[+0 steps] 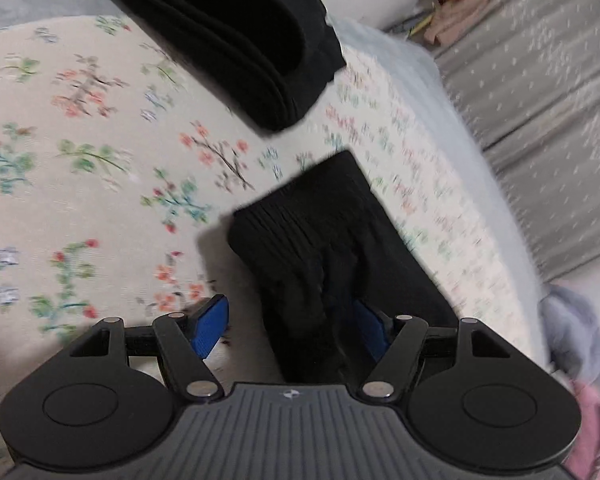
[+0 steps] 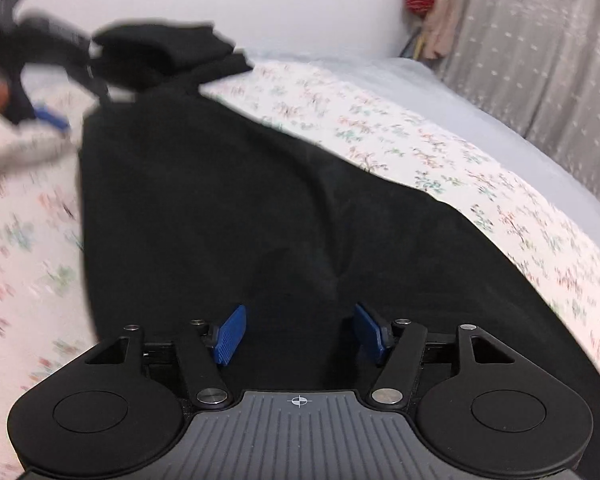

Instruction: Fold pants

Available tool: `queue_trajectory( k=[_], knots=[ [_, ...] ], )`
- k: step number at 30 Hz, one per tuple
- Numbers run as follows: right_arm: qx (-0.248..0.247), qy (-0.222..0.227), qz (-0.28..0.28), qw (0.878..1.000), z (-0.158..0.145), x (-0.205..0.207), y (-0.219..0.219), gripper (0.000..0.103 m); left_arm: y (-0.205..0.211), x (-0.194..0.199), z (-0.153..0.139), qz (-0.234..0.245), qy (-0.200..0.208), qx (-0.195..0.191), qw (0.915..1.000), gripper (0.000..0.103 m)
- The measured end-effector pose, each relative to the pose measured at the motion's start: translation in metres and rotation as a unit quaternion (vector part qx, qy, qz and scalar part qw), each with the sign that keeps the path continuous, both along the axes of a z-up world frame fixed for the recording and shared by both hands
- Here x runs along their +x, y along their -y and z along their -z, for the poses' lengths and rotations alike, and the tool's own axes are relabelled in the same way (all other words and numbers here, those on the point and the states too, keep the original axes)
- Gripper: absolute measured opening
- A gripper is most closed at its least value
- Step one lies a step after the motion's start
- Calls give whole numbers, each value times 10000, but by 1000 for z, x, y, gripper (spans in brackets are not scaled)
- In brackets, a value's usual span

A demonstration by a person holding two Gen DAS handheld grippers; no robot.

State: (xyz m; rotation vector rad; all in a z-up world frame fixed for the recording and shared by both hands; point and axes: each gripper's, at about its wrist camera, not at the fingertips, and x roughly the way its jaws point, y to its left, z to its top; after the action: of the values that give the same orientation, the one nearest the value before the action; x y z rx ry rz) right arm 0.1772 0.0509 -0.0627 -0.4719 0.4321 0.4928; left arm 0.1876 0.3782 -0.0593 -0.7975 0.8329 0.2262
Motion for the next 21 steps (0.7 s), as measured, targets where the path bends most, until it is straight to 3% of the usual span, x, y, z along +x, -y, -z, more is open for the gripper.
queue_trajectory(
  k=[2,3,5,6,7,11,16,21],
  knots=[
    [408,-55,-132,9991,-4,-19,7,60,9,12,1,-93,95,339,9993,77],
    [473,-112,-210,9986,-3,-27,7,60,13,17,1,-155,144,471,9987,54],
    [390,-232,-297,9985,3,-39,7,60,14,24,4,-378,31,470,9982,35],
    [362,-345,-276,9984,9,-43,9,60,13,24,3,-484,19,399,9980,30],
    [402,-528,-221,9975,16,-42,10,60,14,22,0,-566,20,396,9976,28],
    [853,-802,-117,9931,21,-47,24,61,24,4,-27,-675,367,977,9923,25],
    [1245,-1230,-247,9843,17,-52,49,61,17,-4,-16,-830,64,1026,9912,25],
    [1518,-1567,-211,9757,7,-52,88,62,7,-17,-23,-1112,90,1236,9860,25]
  ],
)
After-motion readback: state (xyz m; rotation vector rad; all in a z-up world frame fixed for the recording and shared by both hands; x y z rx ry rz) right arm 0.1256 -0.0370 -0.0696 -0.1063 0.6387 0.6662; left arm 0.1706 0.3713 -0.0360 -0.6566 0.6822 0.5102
